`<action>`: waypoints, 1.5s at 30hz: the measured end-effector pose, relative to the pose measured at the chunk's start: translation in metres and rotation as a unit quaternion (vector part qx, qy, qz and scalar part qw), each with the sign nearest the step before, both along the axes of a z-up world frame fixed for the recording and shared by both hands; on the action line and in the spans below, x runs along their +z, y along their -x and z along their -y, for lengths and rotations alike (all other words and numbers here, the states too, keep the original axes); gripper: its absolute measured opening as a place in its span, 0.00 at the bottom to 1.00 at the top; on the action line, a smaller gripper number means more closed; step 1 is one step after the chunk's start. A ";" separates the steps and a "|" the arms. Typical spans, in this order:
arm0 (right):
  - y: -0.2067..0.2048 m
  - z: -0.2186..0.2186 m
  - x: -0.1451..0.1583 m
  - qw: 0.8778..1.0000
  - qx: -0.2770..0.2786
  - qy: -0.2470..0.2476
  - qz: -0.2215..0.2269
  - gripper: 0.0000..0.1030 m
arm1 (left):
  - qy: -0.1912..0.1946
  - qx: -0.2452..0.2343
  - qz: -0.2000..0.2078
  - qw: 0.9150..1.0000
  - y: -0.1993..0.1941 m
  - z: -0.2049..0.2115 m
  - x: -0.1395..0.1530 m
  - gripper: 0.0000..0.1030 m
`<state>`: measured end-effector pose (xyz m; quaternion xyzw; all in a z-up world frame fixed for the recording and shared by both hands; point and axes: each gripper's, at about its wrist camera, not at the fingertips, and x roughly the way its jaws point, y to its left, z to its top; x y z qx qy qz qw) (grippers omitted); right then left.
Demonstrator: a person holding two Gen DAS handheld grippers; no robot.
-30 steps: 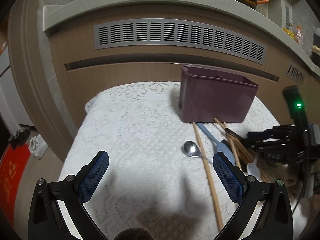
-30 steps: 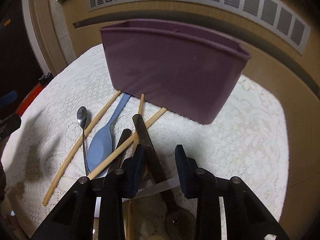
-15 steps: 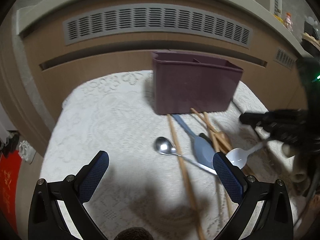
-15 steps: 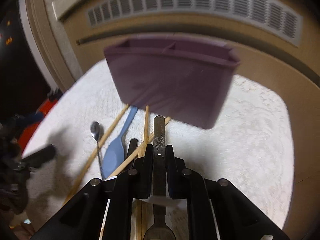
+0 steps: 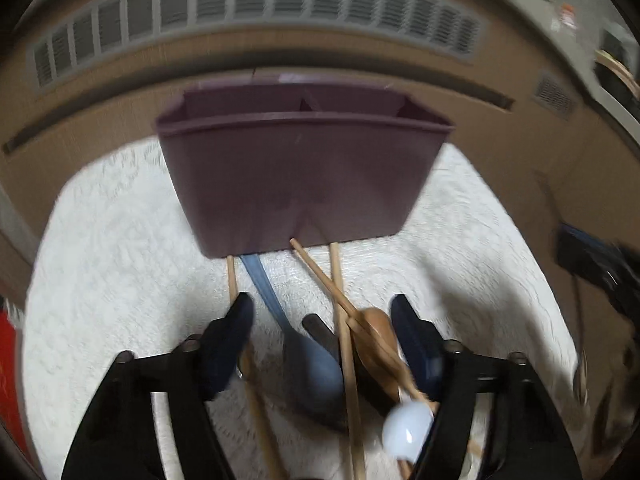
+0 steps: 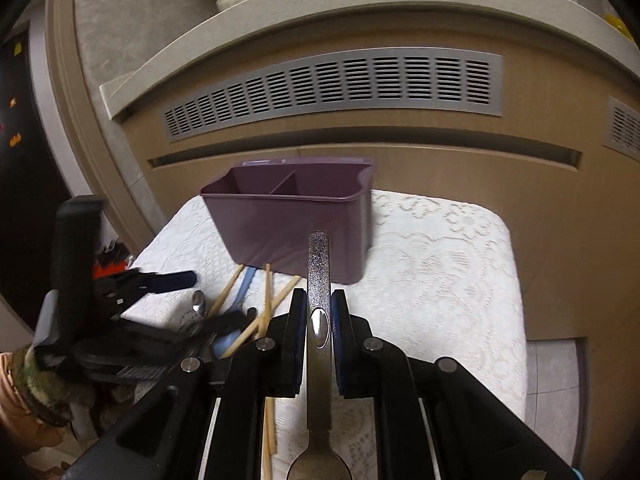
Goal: Organize utensils
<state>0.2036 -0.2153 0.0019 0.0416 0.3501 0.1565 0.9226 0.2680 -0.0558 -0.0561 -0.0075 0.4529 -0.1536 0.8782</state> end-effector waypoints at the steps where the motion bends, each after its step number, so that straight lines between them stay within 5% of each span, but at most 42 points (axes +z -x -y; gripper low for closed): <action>1: 0.002 0.004 0.000 1.000 -0.004 -0.003 0.001 0.11 | 0.009 0.007 -0.015 1.000 -0.007 0.000 -0.004 0.66; 4: 0.006 0.008 -0.004 1.000 -0.012 -0.007 0.003 0.11 | 0.028 0.016 -0.038 0.999 -0.017 0.006 -0.010 0.58; 11: 0.007 0.006 -0.016 1.000 -0.023 -0.005 -0.005 0.11 | 0.000 0.046 -0.079 0.996 -0.033 0.026 -0.030 0.36; 14: 0.011 0.003 -0.018 1.000 -0.024 -0.003 -0.005 0.11 | -0.024 0.052 -0.043 0.997 -0.031 0.028 -0.029 0.19; 20: 0.019 0.002 -0.015 1.000 -0.024 0.003 -0.002 0.11 | 0.009 0.034 -0.002 0.999 0.010 0.010 -0.015 0.16; 26: 0.034 -0.007 -0.009 1.000 -0.010 0.000 -0.003 0.11 | 0.045 0.028 0.071 0.996 0.072 -0.027 0.030 0.14; 34: 0.055 -0.020 0.015 1.000 -0.003 -0.012 0.013 0.11 | 0.065 0.016 0.160 0.985 0.124 -0.048 0.086 0.08; 45: 0.056 -0.034 0.096 0.994 0.006 -0.014 0.106 0.11 | 0.070 0.015 0.276 0.959 0.125 -0.065 0.168 0.05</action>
